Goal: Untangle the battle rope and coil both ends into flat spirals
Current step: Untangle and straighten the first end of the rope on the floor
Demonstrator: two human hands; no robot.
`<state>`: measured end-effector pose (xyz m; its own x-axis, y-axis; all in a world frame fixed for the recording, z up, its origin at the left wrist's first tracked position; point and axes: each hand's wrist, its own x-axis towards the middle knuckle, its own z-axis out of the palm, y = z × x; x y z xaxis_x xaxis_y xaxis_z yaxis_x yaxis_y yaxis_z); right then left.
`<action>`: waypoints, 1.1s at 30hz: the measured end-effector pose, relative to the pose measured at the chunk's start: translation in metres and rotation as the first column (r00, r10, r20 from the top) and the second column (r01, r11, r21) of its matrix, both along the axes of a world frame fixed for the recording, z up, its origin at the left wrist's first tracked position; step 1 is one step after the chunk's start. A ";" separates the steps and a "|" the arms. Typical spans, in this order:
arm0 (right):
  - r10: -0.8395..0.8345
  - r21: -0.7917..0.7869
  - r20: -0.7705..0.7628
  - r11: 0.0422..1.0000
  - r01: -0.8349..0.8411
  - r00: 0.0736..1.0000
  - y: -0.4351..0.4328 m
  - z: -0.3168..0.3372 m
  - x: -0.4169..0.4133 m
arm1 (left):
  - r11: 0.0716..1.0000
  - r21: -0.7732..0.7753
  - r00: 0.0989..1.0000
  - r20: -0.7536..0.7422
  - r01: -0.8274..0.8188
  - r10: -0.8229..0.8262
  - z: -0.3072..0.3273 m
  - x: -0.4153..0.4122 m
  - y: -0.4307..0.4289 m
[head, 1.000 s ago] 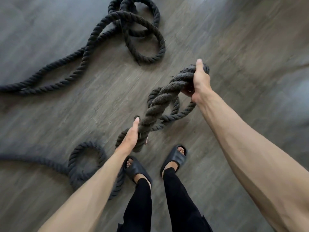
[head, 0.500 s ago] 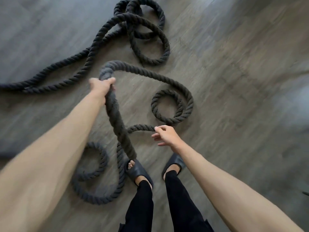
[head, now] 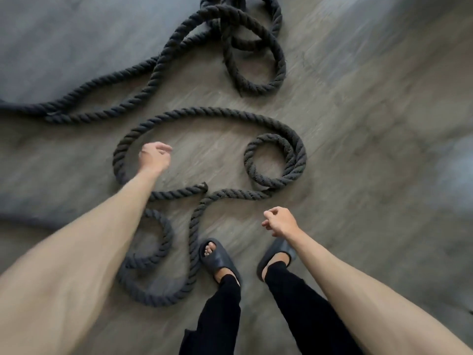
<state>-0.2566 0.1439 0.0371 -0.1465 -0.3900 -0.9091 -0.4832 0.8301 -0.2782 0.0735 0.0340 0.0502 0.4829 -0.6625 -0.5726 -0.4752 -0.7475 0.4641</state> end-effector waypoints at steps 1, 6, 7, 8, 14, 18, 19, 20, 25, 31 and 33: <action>0.002 -0.009 -0.015 1.000 -0.002 1.000 -0.004 -0.005 0.002 | 0.999 0.021 0.999 -0.037 0.035 -0.034 -0.010 -0.016 0.005; -0.029 0.019 -0.034 0.999 0.030 0.999 -0.020 -0.052 -0.008 | 0.991 0.097 0.987 -0.139 0.095 -0.081 -0.067 -0.083 0.021; -0.052 0.031 -0.039 0.998 0.053 0.998 -0.023 -0.067 -0.016 | 0.990 0.104 0.985 -0.150 0.099 -0.083 -0.081 -0.096 0.022; -0.084 0.047 -0.050 0.995 0.086 0.995 -0.028 -0.082 -0.025 | 0.988 0.111 0.983 -0.158 0.107 -0.089 -0.097 -0.108 0.022; -0.362 0.038 -0.080 0.930 0.366 0.929 -0.073 -0.196 -0.101 | 0.962 0.203 0.975 -0.168 0.182 -0.149 -0.214 -0.182 0.025; -0.466 0.003 -0.079 0.884 0.467 0.881 -0.118 -0.267 -0.148 | 0.916 0.281 0.958 -0.114 0.285 -0.263 -0.289 -0.231 0.039; -0.478 0.010 -0.068 0.878 0.479 0.876 -0.128 -0.281 -0.156 | 0.911 0.284 0.954 -0.105 0.300 -0.282 -0.304 -0.242 0.045; -0.475 0.022 -0.060 0.879 0.476 0.878 -0.138 -0.294 -0.163 | 0.898 0.297 0.945 -0.096 0.326 -0.311 -0.319 -0.255 0.053; -0.296 -0.144 -0.179 0.951 0.273 0.938 -0.168 -0.321 -0.166 | 0.732 0.363 0.804 -0.096 0.577 -0.587 -0.348 -0.301 0.094; -0.010 -0.387 -0.131 0.921 -0.042 0.991 -0.153 -0.243 -0.103 | 0.807 0.267 0.785 -0.516 0.527 -0.342 -0.308 -0.366 0.110; 0.025 -0.375 -0.018 0.927 -0.030 1.000 -0.134 -0.217 -0.071 | 0.901 0.294 0.804 -0.587 0.318 -0.092 -0.285 -0.376 0.111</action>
<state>-0.3273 0.0096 -0.1798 -0.1417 -0.7062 -0.6937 -0.5098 0.6527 -0.5603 -0.3022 0.1449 -0.2347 -0.1103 -0.3993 -0.9102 -0.3867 -0.8264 0.4094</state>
